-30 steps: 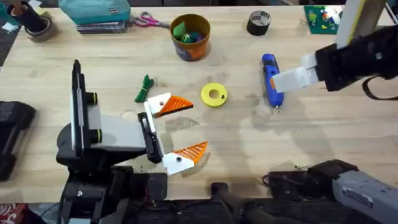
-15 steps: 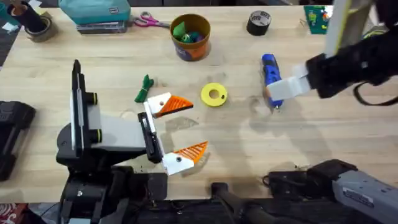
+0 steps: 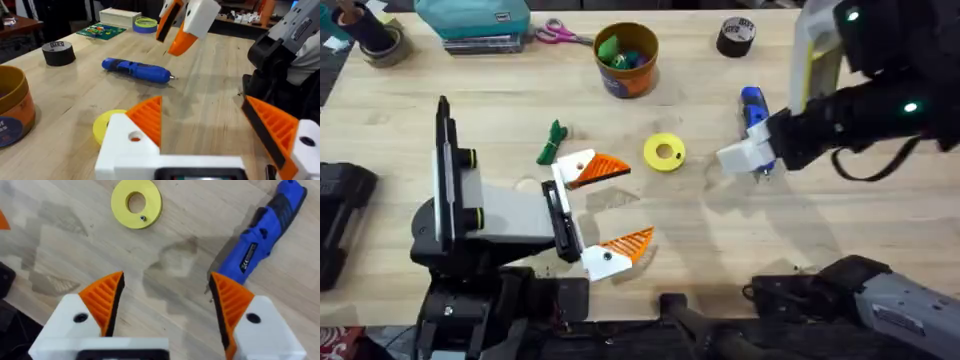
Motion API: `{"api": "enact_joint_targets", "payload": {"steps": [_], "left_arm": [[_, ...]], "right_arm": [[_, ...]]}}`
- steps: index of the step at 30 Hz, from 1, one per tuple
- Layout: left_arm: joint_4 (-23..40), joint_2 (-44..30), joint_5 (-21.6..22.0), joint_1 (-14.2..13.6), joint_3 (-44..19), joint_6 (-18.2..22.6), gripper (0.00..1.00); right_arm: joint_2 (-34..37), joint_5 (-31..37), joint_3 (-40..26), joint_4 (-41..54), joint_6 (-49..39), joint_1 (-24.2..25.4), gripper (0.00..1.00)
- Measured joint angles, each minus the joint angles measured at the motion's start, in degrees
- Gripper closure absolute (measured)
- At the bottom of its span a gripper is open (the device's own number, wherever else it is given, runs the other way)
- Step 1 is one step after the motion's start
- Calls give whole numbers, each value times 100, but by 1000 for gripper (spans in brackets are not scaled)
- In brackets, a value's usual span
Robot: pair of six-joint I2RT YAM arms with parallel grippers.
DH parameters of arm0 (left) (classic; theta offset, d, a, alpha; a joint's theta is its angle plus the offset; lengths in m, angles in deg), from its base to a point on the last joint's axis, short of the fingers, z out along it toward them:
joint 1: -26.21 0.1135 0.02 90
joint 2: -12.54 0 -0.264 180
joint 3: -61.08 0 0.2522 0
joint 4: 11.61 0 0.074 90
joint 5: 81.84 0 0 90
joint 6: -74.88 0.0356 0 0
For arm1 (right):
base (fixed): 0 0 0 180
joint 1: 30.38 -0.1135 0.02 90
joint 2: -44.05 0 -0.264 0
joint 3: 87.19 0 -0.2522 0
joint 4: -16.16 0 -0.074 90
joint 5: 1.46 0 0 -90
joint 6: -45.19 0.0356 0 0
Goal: Pick up the gripper from the table and insert it into the empty holder that is missing its gripper. Then pick up a screw, insert it into the mounting hole, and use the screwdriver to tighten it. Finally, clean up the table by picking up the vegetable and placing it into the bucket.
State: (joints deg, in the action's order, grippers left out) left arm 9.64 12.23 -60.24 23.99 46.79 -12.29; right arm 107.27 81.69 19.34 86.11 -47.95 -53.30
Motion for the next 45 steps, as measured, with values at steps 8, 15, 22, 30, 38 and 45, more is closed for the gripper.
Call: {"api": "enact_joint_targets", "payload": {"steps": [8,15,22,30,38,45], "left_arm": [[-1,0,-2,0,0,0,15],[0,0,-2,0,0,0,15],[-2,0,-2,0,0,0,15],[-2,0,-2,0,0,0,15],[0,0,0,0,0,0,15],[0,1,-1,0,0,0,16]], "right_arm": [[0,-2,870,-1287,125,-175,3],[214,0,1016,-1633,142,-388,3],[783,0,1018,-1911,144,-467,4],[1220,0,1016,-2066,144,-467,5],[1717,0,904,-2064,144,-484,41],[2043,0,576,-2092,142,-647,44]]}}
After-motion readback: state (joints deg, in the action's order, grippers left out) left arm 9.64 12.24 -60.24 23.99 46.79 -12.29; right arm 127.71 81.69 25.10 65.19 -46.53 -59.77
